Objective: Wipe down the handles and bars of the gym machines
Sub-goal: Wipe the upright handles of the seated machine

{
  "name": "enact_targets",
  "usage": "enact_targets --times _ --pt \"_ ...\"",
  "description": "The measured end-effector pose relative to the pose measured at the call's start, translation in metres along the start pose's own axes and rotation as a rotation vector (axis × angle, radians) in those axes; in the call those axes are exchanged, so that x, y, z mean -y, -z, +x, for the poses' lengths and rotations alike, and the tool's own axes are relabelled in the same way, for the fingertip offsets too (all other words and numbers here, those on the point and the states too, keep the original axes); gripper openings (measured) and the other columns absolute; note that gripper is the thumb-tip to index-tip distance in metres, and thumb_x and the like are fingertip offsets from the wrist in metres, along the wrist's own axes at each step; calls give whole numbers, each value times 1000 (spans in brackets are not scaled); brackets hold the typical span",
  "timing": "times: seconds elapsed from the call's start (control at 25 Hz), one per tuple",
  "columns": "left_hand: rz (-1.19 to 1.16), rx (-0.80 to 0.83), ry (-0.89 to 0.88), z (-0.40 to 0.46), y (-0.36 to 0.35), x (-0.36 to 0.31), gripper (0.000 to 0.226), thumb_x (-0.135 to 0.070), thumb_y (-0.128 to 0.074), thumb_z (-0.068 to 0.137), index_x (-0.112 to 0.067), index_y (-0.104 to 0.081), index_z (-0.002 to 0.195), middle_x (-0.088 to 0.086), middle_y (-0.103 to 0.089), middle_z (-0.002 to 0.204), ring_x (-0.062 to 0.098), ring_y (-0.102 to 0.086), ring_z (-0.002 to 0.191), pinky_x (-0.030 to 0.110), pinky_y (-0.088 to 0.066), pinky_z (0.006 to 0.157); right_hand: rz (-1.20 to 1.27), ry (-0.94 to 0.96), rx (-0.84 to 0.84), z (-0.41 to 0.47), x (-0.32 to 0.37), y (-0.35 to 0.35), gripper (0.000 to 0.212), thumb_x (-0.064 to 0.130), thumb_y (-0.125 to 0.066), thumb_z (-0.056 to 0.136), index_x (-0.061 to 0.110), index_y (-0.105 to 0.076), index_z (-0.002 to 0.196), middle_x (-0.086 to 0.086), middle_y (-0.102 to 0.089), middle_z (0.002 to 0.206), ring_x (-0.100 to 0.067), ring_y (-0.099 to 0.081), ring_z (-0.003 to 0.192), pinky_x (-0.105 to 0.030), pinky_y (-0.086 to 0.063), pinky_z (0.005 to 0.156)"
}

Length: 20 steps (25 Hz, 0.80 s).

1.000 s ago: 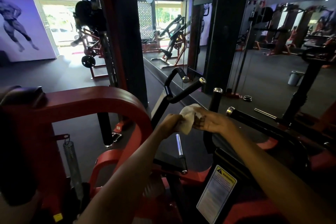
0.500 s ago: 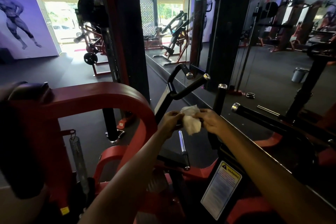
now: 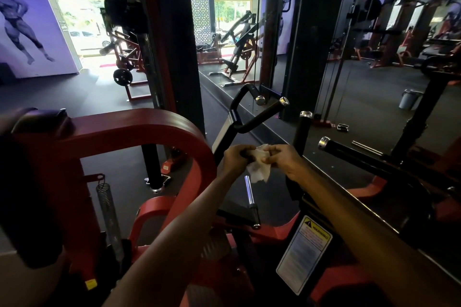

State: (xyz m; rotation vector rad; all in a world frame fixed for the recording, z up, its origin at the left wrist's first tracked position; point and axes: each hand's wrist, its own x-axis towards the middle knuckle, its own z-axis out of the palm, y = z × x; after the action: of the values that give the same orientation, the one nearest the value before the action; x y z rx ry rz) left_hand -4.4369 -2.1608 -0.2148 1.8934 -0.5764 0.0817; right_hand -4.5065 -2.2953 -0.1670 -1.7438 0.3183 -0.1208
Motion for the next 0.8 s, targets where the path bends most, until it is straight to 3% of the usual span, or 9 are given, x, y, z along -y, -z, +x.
enact_targets --times 0.08,0.16,0.24,0.36,0.48,0.56,0.68,0.8 --pt "89 -20 -74 3 0 4 14 -3 -60 91 1 -67 101 9 -66 100 9 -59 89 12 -49 76 -260 75 -47 -1 -1 -1 24 1 -62 86 -1 -62 109 -10 -64 101 -17 -61 93 -20 -50 71" --pt "83 17 -14 6 1 4 9 -11 -60 92 -6 -67 92 5 -64 91 10 -59 83 21 -48 75 -353 108 -73 -1 0 1 20 10 -61 89 1 -64 106 -5 -61 93 -9 -57 79 -14 -45 64" --pt "-92 90 138 2 3 -1 8 -17 -57 95 -12 -62 93 2 -60 90 14 -58 85 23 -47 73 -321 95 -39 0 0 4 20 16 -57 92 4 -62 108 -5 -60 92 -6 -56 74 -15 -42 58" --pt "-379 236 310 -7 6 -9 28 -21 -58 95 -7 -55 119 8 -60 106 19 -61 94 25 -52 71 -96 -6 51 -3 -2 6 22 15 -52 95 5 -56 114 -10 -61 100 -16 -62 82 -30 -55 69" --pt "-472 231 352 -12 5 -15 33 -12 -64 91 -9 -49 120 12 -59 109 20 -64 90 26 -56 67 -56 17 -25 -3 -6 6 21 10 -52 94 8 -54 115 -9 -58 103 -19 -61 86 -38 -57 72" --pt "-469 164 349 -12 4 -16 36 -8 -64 90 -13 -45 120 17 -58 110 20 -64 86 25 -57 64 -12 38 -57 -3 -7 5 17 4 -51 93 12 -54 107 -4 -55 99 -18 -59 83 -36 -57 69" --pt "-486 151 349 -12 3 -22 22 -6 -56 94 -15 -51 113 13 -61 102 18 -63 82 21 -56 63 -31 75 -64 -3 -9 7 14 0 -51 92 10 -61 93 -17 -60 109 -20 -60 85 -31 -55 70" --pt "-393 218 261 -11 4 -18 23 -9 -58 93 -5 -57 115 15 -62 110 18 -64 92 23 -55 74 -100 82 25 -11 -3 11 23 10 -55 92 4 -60 114 -7 -62 103 -9 -60 82 -17 -51 63"
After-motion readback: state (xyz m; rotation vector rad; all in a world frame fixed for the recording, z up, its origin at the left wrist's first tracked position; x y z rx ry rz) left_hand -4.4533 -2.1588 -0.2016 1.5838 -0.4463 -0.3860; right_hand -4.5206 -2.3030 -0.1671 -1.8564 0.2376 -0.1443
